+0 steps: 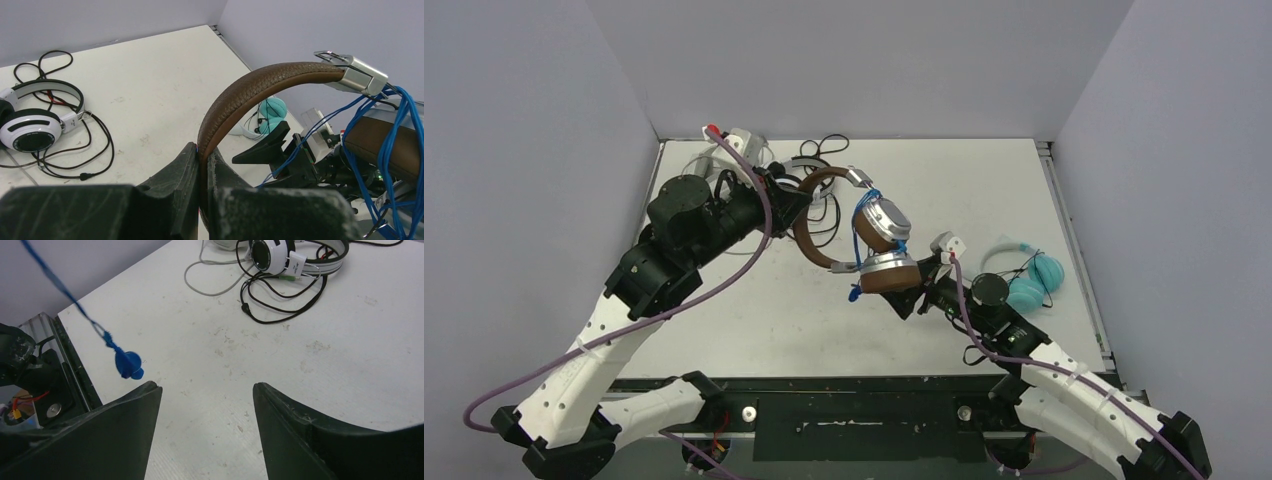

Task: Wrap the headphones
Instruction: Wrap the headphones cable around the headphones.

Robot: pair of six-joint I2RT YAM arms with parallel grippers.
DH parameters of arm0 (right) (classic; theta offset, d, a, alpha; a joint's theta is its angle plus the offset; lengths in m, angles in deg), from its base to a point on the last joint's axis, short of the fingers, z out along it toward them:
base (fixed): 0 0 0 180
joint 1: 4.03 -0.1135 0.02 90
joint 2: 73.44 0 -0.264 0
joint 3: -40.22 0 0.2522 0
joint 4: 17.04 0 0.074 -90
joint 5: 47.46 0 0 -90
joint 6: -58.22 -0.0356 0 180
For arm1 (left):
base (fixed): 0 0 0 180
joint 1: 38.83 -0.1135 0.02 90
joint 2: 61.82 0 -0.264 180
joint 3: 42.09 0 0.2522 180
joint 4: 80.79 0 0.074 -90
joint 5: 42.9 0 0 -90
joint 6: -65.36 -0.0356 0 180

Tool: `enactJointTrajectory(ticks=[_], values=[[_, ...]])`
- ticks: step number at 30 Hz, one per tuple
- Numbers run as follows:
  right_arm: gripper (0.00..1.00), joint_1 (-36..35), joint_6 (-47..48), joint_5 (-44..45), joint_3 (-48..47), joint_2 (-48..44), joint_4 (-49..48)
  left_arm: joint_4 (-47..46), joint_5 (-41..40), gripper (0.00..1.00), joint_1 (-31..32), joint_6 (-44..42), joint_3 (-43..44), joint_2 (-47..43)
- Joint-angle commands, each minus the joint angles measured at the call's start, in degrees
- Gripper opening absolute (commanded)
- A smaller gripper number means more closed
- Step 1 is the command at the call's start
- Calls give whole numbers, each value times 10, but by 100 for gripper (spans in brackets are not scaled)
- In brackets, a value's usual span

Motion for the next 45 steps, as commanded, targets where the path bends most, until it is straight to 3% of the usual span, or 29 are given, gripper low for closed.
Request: enactJointTrajectory(ticks=[1,6,11,16,20,22,26,30,32,37,41,44,45], values=[[72,2,3,1,13,-34,-55,-18,11,0,2,39,49,10],[93,2,17,-35,7,-48,-64,-14,8,0,2,43,61,16],[96,2,32,-26,-26,-25,-51,-19,13,0,2,48,64,22],[95,3,40,63,-49,-12,-42,-22,21,0,2,52,70,29],[94,3,42,72,-48,-9,-67,-22,24,0,2,55,77,32],[92,3,43,55,-49,6,-81,-25,26,0,2,58,77,31],[76,2,43,-41,-66,65,-102,-30,28,0,2,67,81,30],[73,2,33,-114,-69,100,-140,-29,24,0,2,75,86,31],[72,1,31,-125,-68,106,-156,-29,22,0,2,79,89,33],[57,1,33,-123,-72,115,-174,-34,27,0,2,86,92,41],[58,2,38,-100,-74,115,-170,-35,30,0,2,91,96,47],[72,2,41,-81,-70,104,-164,-35,29,0,2,94,98,48],[72,2,43,-84,-70,102,-164,-36,30,0,2,95,98,48]])
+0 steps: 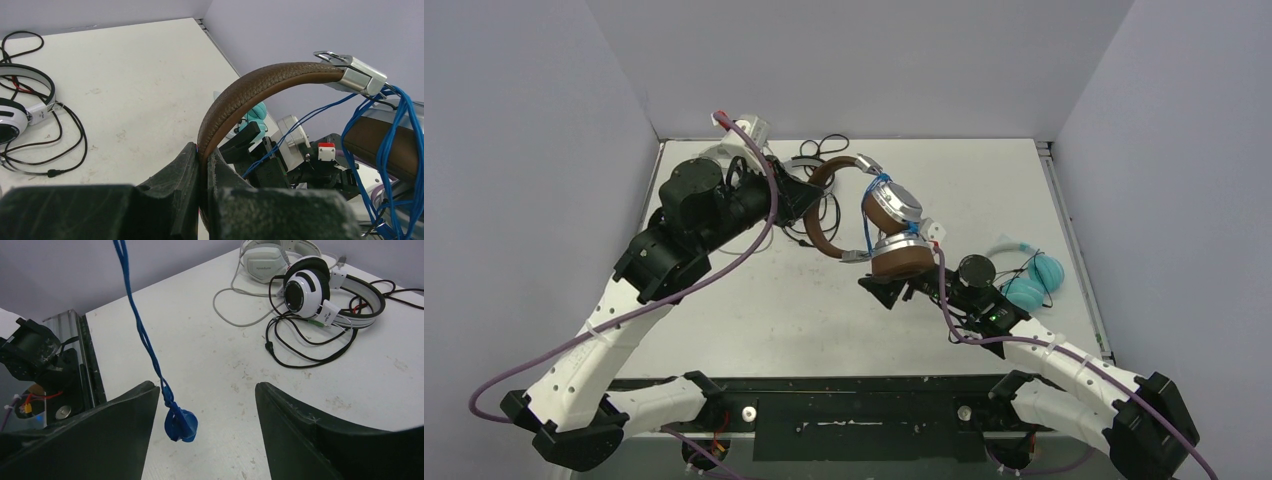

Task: Wrap the headphones
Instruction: Wrap the headphones cable around the headphones.

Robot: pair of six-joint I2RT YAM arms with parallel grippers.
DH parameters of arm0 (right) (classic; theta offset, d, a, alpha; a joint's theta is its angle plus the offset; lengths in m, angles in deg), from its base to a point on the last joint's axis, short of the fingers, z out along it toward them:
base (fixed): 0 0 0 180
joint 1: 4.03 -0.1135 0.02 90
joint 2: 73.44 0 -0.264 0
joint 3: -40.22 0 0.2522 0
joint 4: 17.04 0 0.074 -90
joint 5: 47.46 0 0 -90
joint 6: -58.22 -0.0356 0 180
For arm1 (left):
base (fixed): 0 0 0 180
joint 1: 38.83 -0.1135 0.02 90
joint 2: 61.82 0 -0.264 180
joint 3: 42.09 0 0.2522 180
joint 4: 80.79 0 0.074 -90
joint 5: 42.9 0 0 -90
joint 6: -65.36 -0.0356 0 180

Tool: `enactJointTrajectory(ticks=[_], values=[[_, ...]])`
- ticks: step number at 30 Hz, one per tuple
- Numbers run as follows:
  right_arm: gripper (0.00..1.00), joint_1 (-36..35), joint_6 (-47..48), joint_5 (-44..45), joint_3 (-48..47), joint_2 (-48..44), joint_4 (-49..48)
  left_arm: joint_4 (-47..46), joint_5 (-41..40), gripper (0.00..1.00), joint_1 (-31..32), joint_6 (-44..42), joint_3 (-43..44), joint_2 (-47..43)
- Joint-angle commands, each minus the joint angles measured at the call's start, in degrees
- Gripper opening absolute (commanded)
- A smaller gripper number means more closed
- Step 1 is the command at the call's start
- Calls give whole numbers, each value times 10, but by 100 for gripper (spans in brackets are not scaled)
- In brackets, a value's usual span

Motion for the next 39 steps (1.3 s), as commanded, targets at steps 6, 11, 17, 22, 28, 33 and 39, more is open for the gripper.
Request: enactJointTrajectory(ticks=[6,11,17,22,28,33,39], values=[[32,2,3,-43,-27,3,-53,-55,11,0,1,31,49,-3],[14,0,-35,-91,-20,6,-82,-14,-21,0,2,59,66,22],[6,-34,-103,-111,10,-31,-113,-36,-48,0,1,71,28,38],[5,-103,-116,-69,10,-68,-73,-69,-114,0,-7,74,-23,40],[5,-142,-136,-51,7,-86,-41,-86,-169,0,-28,68,-66,46],[5,-156,-140,-35,4,-95,-14,-92,-204,0,-46,72,-100,49],[5,-156,-138,49,-35,-93,73,-134,-210,0,-52,26,-150,39]])
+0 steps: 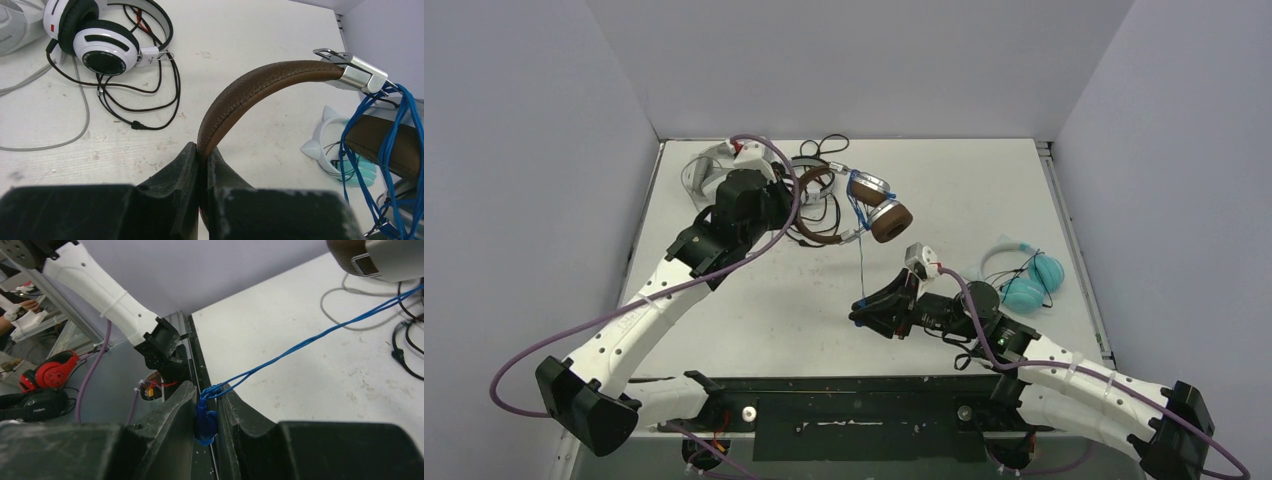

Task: Wrap the headphones
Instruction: Wrap the headphones cable around the headphones.

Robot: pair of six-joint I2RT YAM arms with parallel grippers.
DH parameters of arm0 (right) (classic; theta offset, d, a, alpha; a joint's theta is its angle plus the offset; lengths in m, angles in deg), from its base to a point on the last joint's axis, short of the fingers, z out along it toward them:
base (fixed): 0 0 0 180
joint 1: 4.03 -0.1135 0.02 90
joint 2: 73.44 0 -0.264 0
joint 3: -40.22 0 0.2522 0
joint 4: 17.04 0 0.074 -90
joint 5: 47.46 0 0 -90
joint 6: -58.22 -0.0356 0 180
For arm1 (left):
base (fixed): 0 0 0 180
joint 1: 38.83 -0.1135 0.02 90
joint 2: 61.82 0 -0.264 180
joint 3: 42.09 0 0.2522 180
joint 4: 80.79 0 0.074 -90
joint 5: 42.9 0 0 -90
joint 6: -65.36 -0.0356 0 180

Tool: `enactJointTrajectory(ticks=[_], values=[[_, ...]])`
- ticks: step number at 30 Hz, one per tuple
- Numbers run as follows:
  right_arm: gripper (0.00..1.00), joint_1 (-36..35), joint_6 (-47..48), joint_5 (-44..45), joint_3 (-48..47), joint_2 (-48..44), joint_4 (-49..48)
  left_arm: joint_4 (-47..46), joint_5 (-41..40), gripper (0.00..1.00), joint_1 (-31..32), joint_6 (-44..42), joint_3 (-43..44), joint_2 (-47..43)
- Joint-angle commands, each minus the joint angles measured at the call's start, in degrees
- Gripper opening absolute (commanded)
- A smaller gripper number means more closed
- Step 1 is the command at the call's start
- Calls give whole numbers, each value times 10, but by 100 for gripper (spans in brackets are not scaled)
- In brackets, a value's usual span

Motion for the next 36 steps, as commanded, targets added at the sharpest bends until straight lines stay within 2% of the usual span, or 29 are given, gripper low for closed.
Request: enactJointTrajectory(ticks=[1,4,7,13,20,23,28,29,31,32,36], values=[[6,-6,-4,83,-57,1,71,-119,-24,0,-4,-33,-34,-20],[6,-4,-9,137,-103,34,123,-170,-31,0,0,-61,-87,-32],[6,-3,-12,154,-147,75,159,-214,-36,0,14,-79,-140,-44],[8,16,-69,215,-175,119,157,-284,-43,0,47,-83,-226,-52],[12,72,-109,200,-174,167,146,-304,-18,0,79,-68,-265,-53],[21,81,-115,208,-172,192,151,-274,-19,0,82,-37,-257,-39],[31,91,-121,206,-170,234,155,-165,-9,0,84,-9,-196,23],[36,92,-123,208,-170,240,156,-153,-9,0,85,-1,-189,35],[55,96,-125,208,-172,248,161,-141,-5,0,85,11,-181,56],[61,97,-125,208,-173,252,165,-139,3,0,85,15,-179,65],[68,102,-115,208,-175,256,181,-141,11,0,86,27,-176,93]])
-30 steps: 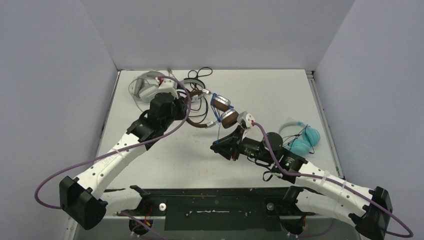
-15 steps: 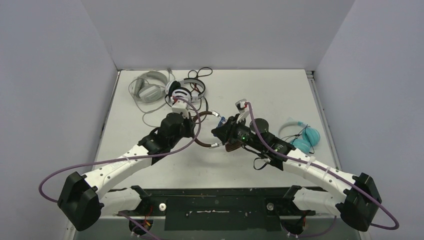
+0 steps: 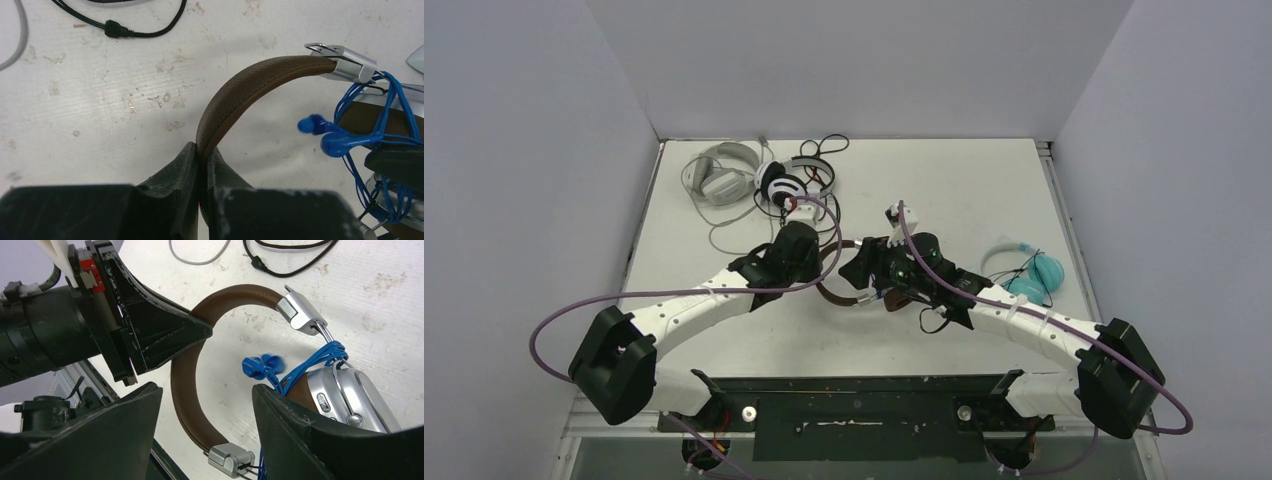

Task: Wrap the headphones
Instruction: Wrap the headphones cable around the headphones, then place the headphones at the center of the board.

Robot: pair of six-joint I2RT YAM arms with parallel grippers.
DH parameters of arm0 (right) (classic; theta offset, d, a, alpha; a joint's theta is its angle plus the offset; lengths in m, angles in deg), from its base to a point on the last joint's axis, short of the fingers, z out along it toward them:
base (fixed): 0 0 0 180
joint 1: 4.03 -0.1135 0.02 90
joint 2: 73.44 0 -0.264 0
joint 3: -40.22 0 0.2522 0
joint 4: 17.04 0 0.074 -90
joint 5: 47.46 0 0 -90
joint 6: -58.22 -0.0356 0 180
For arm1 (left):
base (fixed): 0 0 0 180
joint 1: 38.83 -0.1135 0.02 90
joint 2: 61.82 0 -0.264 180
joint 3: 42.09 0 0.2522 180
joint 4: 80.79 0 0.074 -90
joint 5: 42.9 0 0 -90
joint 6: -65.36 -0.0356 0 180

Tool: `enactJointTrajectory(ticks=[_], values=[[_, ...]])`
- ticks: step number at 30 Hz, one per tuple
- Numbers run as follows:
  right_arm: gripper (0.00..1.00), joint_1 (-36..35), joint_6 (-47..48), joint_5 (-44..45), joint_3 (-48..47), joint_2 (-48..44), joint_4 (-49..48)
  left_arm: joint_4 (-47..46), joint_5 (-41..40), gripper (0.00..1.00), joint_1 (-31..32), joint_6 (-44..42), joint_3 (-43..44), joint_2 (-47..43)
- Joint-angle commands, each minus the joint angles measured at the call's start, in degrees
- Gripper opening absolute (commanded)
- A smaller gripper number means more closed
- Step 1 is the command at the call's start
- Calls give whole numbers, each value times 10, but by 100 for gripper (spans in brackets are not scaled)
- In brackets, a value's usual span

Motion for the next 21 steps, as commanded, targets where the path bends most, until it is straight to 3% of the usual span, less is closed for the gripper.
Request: enactJointTrajectory(ticks=[1,4,9,13,17,21], values=[[73,10,7,13,-22,-4,13,-20,28,0,4,43,42,14],[84,15,14,18,-21,-14,26,-16,33,0,5,46,52,33],[91,23,25,23,-22,-31,50,-29,45,0,5,48,57,59],[77,29,37,24,-16,-53,60,-44,56,0,5,54,58,80],[51,39,39,6,-7,-76,65,-56,69,0,4,64,66,111],[41,48,43,16,6,-104,76,-68,88,0,5,74,80,145]])
